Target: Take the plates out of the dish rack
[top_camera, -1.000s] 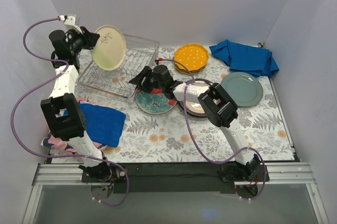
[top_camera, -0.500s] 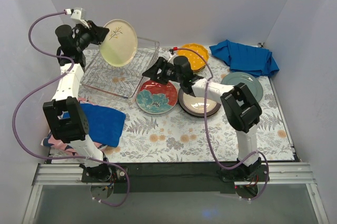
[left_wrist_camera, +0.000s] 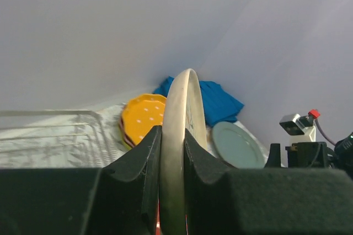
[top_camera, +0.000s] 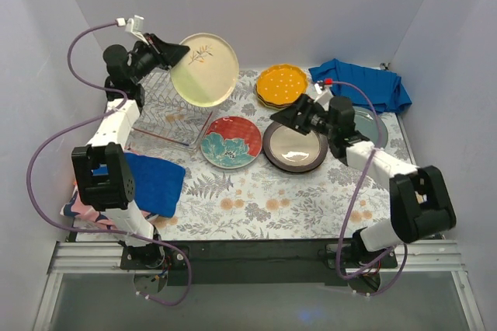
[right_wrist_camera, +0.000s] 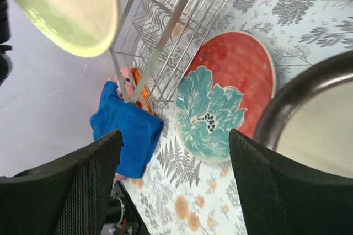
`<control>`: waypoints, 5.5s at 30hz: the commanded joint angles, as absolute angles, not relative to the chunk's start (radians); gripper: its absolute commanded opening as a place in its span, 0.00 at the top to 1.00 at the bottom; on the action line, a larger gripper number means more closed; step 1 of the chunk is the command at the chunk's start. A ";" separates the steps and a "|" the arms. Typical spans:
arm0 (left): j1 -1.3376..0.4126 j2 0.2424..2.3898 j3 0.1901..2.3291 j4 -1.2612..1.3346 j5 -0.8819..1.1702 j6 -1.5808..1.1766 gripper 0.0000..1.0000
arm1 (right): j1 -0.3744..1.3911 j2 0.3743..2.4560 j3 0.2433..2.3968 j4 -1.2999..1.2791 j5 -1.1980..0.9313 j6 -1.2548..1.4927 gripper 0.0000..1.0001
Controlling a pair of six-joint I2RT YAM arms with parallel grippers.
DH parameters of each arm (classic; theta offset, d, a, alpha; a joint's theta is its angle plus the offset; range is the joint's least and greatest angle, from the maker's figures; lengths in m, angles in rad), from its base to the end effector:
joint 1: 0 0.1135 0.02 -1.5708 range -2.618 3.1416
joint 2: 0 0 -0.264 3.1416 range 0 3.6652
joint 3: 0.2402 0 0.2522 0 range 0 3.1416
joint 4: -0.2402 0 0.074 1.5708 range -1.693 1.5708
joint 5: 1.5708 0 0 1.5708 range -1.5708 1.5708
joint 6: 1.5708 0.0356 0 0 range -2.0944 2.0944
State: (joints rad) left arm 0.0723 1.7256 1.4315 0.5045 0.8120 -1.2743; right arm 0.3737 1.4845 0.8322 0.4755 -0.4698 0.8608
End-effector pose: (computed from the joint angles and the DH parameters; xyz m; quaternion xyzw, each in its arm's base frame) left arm 0.4097 0.0038 0.3813 -0.1203 0.6432 -0.6088 0.4486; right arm 0.3036 0.1364 0.2569 0.0348 0.7597 0.5069 0.4058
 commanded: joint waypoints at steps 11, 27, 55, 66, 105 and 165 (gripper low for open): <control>-0.301 1.464 1.108 0.663 0.646 -1.456 1.00 | 0.009 0.890 0.775 0.146 -0.561 0.746 0.15; -0.621 1.460 0.891 0.788 0.468 -1.488 1.00 | -0.075 0.764 1.051 -0.113 -0.574 0.673 0.14; -0.997 2.177 1.342 1.020 0.449 -1.463 1.00 | -0.074 0.558 1.120 -0.222 -0.607 0.638 0.11; -1.014 2.319 1.457 1.011 0.463 -1.482 1.00 | -0.074 0.542 1.126 -0.239 -0.578 0.615 0.10; -1.020 2.410 1.592 0.769 0.402 -1.258 0.71 | -0.074 0.519 1.146 -0.241 -0.552 0.603 0.08; -1.135 2.045 1.480 0.474 0.179 -0.906 0.61 | -0.074 0.543 1.195 -0.396 -0.472 0.433 0.04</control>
